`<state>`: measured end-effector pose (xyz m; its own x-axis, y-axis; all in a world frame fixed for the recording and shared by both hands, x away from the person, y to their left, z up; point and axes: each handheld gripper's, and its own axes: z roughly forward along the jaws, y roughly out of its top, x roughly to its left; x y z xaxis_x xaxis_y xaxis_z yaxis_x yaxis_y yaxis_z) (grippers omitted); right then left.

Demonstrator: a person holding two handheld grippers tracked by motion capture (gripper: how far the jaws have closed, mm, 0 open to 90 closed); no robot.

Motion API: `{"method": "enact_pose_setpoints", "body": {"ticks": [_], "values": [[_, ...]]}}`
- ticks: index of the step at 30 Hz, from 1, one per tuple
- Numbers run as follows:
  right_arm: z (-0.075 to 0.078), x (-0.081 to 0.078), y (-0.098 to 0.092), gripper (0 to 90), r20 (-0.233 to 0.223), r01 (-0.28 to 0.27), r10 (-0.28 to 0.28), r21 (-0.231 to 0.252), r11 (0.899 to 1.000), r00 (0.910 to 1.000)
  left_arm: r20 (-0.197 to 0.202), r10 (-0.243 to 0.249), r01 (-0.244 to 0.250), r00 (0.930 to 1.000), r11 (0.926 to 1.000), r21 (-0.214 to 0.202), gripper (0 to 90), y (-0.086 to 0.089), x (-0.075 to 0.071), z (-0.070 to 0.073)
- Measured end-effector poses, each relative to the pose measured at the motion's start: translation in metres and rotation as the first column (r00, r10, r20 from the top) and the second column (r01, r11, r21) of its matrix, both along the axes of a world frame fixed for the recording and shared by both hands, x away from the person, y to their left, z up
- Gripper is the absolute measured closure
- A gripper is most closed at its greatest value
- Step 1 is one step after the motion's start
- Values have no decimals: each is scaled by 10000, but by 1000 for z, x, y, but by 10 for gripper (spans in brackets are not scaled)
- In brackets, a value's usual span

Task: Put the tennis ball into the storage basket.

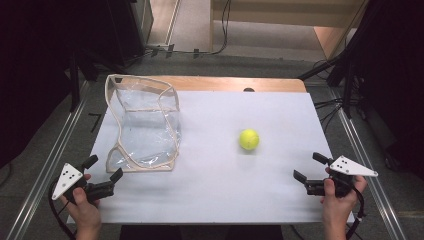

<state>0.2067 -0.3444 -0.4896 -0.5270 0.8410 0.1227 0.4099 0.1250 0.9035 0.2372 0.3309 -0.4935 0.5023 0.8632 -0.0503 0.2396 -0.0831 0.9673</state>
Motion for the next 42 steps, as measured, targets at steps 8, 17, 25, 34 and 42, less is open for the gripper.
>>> {"method": "enact_pose_setpoints", "body": {"ticks": [8, 17, 25, 34, 42], "values": [[19, 17, 7, 0, -40, -353, 351, -560, 9978, 9994, -22, -2, 2, 10000, 10000, -15, 0, 0, 0, 0], [35, 41, 24, 0, -665, -1513, 1452, -977, 9837, 9872, -63, 18, -18, 10000, 10000, 75, 0, -1, 1, 0], [46, 65, 44, 0, -1223, -2443, 2286, -1338, 9604, 9658, -47, 23, -23, 10000, 10000, 52, 0, -1, 1, 0], [51, 84, 65, 0, -1647, -3016, 2733, -1828, 9357, 9477, -36, -12, 13, 10000, 10000, 52, 0, -1, 1, 0], [57, 99, 78, 0, -1944, -3291, 2902, -2128, 9200, 9370, -4, 6, -6, 10000, 10000, 36, 0, -1, 1, 0]]}}
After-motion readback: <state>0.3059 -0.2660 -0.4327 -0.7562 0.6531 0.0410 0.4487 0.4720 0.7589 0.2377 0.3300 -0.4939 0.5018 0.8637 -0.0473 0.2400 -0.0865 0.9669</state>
